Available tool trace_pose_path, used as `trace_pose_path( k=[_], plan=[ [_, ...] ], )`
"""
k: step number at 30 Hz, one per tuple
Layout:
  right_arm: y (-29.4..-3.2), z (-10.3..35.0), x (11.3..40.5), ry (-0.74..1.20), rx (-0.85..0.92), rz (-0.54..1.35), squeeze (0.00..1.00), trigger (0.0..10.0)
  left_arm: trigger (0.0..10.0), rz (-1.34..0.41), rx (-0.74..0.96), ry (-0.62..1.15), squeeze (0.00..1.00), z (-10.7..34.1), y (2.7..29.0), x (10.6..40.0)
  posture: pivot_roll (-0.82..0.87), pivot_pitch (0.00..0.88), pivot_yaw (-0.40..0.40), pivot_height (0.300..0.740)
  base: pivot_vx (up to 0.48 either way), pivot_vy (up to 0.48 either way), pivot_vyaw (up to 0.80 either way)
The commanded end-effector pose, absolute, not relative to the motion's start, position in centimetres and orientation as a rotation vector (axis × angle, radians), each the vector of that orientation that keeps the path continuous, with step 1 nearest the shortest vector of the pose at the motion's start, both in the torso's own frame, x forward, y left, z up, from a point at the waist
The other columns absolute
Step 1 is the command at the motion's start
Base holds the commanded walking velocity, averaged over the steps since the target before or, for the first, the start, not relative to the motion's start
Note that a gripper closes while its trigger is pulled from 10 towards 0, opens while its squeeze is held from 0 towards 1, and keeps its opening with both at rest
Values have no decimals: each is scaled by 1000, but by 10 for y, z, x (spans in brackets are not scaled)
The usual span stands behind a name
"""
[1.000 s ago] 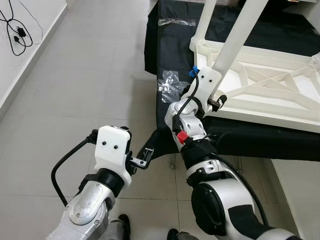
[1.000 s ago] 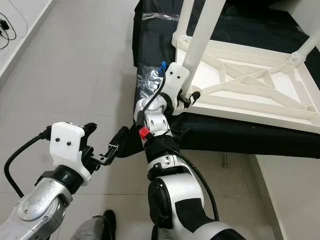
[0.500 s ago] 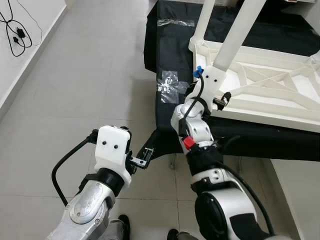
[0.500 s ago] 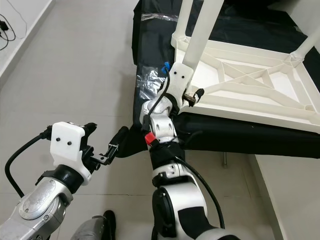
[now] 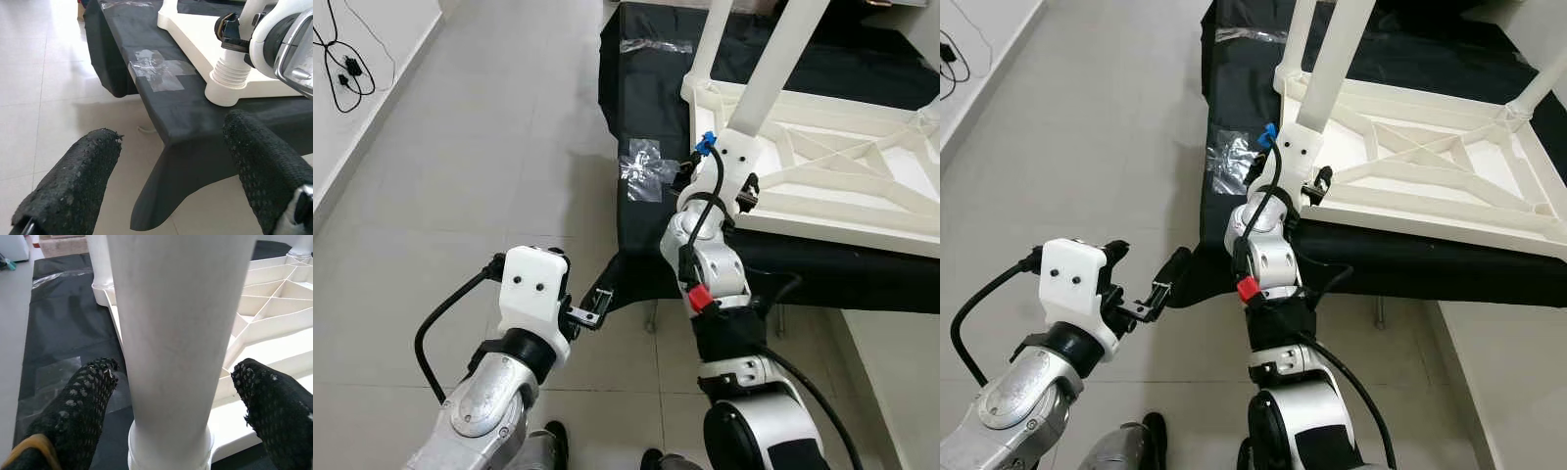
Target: Building children table
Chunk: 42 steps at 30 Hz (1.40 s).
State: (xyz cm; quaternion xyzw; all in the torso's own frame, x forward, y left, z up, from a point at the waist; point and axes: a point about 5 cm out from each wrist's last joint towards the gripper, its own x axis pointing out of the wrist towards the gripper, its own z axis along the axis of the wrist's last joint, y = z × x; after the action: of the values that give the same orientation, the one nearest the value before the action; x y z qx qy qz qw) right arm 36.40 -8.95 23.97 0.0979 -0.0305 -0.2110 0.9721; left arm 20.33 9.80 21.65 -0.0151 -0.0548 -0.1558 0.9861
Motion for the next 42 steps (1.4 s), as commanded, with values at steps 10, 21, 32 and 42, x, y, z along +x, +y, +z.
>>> trace_pose_path(
  k=[10, 21, 32, 42],
  plan=[
    [-69, 210, 348, 55, 237, -234, 0, 10000, 10000, -317, -29, -100, 0, 213, 98, 205, 143, 209, -89, 740, 0, 0, 0],
    [-91, 203, 335, 65, 166, -224, 0, 10000, 10000, -316, -30, -106, 0, 214, 98, 205, 135, 206, -87, 740, 0, 0, 0],
    [-104, 187, 314, 83, 99, -128, 0, 10000, 10000, -320, -26, -100, 0, 212, 99, 204, 134, 196, -86, 740, 0, 0, 0],
    [-145, 151, 262, 35, -69, 133, 0, 10000, 10000, -222, 28, 40, 0, 173, 110, 189, 129, 151, -70, 740, 0, 0, 0]
  ],
)
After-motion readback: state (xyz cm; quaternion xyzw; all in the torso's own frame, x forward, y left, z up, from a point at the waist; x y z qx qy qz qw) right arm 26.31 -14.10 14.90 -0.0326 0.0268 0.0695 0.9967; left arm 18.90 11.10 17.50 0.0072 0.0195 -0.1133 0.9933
